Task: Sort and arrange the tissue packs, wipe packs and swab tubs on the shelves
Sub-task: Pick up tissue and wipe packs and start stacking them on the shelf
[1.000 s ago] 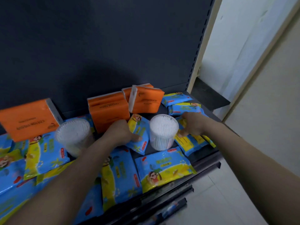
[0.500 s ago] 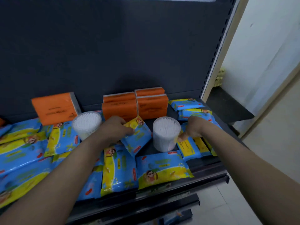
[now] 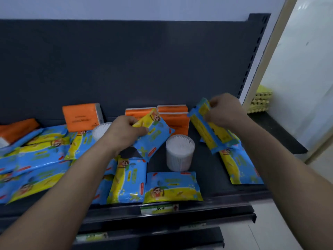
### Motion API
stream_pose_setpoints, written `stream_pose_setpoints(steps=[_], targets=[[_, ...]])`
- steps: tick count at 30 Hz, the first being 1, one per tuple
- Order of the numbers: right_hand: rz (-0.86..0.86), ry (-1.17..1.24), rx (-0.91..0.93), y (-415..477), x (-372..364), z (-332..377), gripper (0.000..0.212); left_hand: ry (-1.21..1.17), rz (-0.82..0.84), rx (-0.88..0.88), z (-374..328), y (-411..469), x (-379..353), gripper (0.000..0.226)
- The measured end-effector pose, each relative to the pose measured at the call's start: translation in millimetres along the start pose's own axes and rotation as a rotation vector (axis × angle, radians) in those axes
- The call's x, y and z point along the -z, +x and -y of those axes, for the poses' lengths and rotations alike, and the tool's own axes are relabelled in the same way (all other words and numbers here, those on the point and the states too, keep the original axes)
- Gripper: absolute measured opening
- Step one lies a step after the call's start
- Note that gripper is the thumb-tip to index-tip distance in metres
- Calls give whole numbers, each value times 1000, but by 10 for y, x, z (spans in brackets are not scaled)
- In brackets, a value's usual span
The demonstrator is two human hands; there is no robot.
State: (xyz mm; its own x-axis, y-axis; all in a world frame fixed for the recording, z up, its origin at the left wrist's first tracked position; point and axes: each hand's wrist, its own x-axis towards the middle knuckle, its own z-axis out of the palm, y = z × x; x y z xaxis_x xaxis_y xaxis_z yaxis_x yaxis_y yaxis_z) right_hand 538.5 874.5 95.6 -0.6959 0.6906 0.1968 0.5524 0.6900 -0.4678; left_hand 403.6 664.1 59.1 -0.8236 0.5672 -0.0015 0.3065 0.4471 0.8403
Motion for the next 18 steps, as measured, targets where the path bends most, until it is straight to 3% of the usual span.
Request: stream_pose_setpoints(steps=[2, 7, 13, 18], targets=[[-23, 177, 121, 13, 92, 128, 13, -25, -58, 0, -19, -61, 30, 30], [-21, 451, 374, 48, -99, 473, 26, -70, -242, 38, 32, -313, 243, 19], [303, 692, 440, -261, -465, 1123, 25, -93, -439, 105, 379, -729, 793, 19], [584, 752, 454, -555, -814, 1835, 22, -118, -597, 169, 770, -1051, 1387, 19]])
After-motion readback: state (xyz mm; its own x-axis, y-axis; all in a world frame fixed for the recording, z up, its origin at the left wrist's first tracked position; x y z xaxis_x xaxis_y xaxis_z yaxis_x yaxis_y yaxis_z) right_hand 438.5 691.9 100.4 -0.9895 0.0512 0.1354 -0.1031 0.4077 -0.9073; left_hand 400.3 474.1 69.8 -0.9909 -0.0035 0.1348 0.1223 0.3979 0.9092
